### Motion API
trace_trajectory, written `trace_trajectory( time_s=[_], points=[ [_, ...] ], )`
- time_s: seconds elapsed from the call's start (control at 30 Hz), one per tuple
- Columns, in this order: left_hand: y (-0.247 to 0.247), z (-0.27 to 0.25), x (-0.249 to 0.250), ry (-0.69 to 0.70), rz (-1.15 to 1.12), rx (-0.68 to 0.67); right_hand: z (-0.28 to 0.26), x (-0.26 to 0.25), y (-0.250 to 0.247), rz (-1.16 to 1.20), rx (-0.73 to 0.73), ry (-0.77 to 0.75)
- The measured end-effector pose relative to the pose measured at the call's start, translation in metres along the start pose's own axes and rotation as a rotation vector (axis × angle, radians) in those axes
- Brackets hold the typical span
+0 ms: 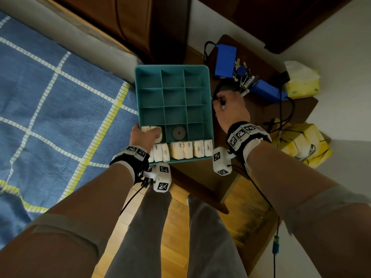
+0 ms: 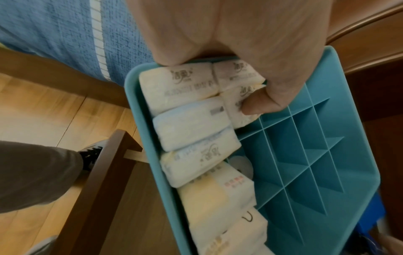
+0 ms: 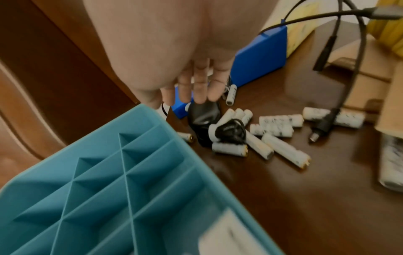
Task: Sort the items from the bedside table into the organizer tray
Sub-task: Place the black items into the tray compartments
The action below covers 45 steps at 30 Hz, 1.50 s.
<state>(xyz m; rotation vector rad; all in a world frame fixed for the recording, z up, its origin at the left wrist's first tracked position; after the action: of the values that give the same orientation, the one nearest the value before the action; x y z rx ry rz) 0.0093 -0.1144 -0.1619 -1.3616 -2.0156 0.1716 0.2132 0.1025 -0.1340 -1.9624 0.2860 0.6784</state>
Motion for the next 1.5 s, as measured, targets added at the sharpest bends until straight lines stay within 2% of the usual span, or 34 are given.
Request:
trace_trajectory(
  time_s=[0.27, 0.53, 0.73, 1.07, 1.4, 1.5],
  points=[
    [0.001, 0.012, 0.010, -0.061, 0.013, 0.029, 0.062, 0.026, -0.028, -0.131, -0.052, 0.356],
    [0.006, 0.017, 0.010, -0.052, 0.002, 0.034, 0.089, 0.047, -0.023, -0.250, -0.194, 0.417],
    [0.011, 0.016, 0.013, -0.044, 0.004, 0.022, 0.079, 0.045, -0.021, -0.273, -0.073, 0.369],
    [0.010, 0.017, 0.013, -0.029, -0.005, 0.011, 0.082, 0.040, -0.020, -0.267, -0.044, 0.381],
    [0.011, 0.015, 0.008, -0.055, 0.004, 0.009, 0.041, 0.031, -0.033, -0.079, 0.240, 0.171],
    [0.011, 0.015, 0.009, -0.056, 0.026, 0.013, 0.022, 0.024, -0.039, 0.068, 0.326, 0.075]
  ],
)
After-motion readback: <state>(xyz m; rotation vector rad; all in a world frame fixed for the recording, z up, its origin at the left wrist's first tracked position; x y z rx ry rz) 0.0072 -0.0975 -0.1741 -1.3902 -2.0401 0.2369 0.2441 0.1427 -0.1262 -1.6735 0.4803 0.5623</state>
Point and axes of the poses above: each hand's wrist, its own z-axis towards the middle knuckle, its own y-axis out of the palm, x = y × z, the point moved 6 cm from there along z, towards the middle knuckle, and after that the axes turned 10 degrees about z, right-handed, at the moved point
